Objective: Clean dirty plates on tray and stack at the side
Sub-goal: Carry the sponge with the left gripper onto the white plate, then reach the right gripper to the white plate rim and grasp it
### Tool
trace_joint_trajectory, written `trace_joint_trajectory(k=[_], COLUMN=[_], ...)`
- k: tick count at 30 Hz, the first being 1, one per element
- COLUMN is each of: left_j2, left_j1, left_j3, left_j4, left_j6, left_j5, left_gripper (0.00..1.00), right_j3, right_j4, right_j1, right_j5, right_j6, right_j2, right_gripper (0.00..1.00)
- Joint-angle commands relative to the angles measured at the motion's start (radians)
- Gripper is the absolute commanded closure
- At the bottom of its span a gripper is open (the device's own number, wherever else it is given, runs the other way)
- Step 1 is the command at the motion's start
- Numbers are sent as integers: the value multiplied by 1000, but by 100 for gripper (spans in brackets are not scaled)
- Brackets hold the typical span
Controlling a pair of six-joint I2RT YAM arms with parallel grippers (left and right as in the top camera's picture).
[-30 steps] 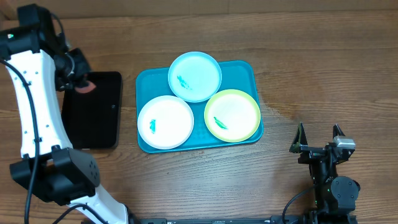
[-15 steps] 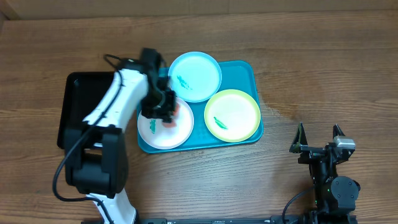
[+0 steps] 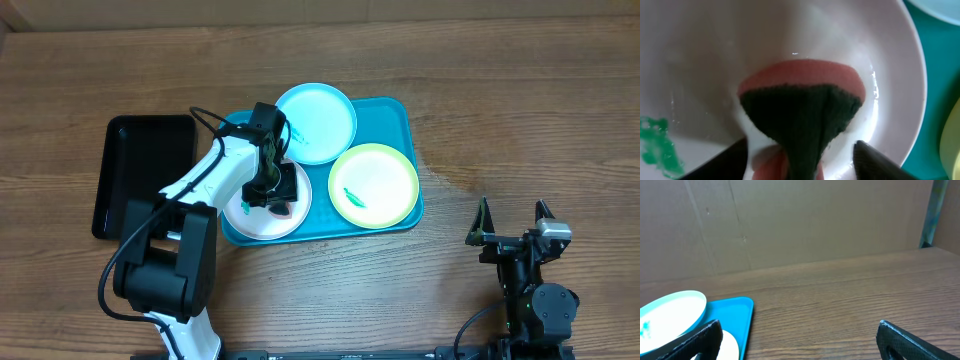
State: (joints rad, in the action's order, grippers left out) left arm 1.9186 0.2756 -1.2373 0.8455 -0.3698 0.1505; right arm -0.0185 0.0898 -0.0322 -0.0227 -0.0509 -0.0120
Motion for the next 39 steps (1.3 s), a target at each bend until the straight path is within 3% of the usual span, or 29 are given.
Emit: trace_joint_trajectory(k=[1,11,14,19,21,23,26,28,31,33,35,39], left_j2=[-10,-29,-30,-20,-14,-10,-10,-10,-10,-10,-10,-10], left_j1=[-14,-91,-105,-131,-145,-158,-159,-159,-159,-159,-159,-159], left_j3=[-47,-551,-617,-615,-615,-615,-615,-615,-615,-615,-615,-615], left_j4=[71,415,425,421,417,418,420,426,426,425,422,422], left_j6=[9,56,56,52,45,25,26,26,34,33,33,33], left_j5=[-38,-52,-58,-58,-56,-53,-53,-54,-58,-65,-74,-80], left_gripper=[25,22,0,0,0,0,0,0,0,0,0,0], right_j3=[11,11,11,10,10,10,10,9,-60,-176,-351,-805], right_j4=[-7,-7,-7,-87,-148,-111,-227,-376,-569,-504,-298,316], right_j1=[3,3,3,3,6,7,7,7,4,1,1,1], right_j5=[5,5,5,-27,96,349,417,418,398,391,390,394], right_j6=[6,7,6,8,-107,-298,-520,-589,-581,-528,-437,-272], right_j2=[9,9,9,9,9,9,9,9,8,-6,-60,-332], right_gripper=[0,0,0,0,0,0,0,0,0,0,0,0])
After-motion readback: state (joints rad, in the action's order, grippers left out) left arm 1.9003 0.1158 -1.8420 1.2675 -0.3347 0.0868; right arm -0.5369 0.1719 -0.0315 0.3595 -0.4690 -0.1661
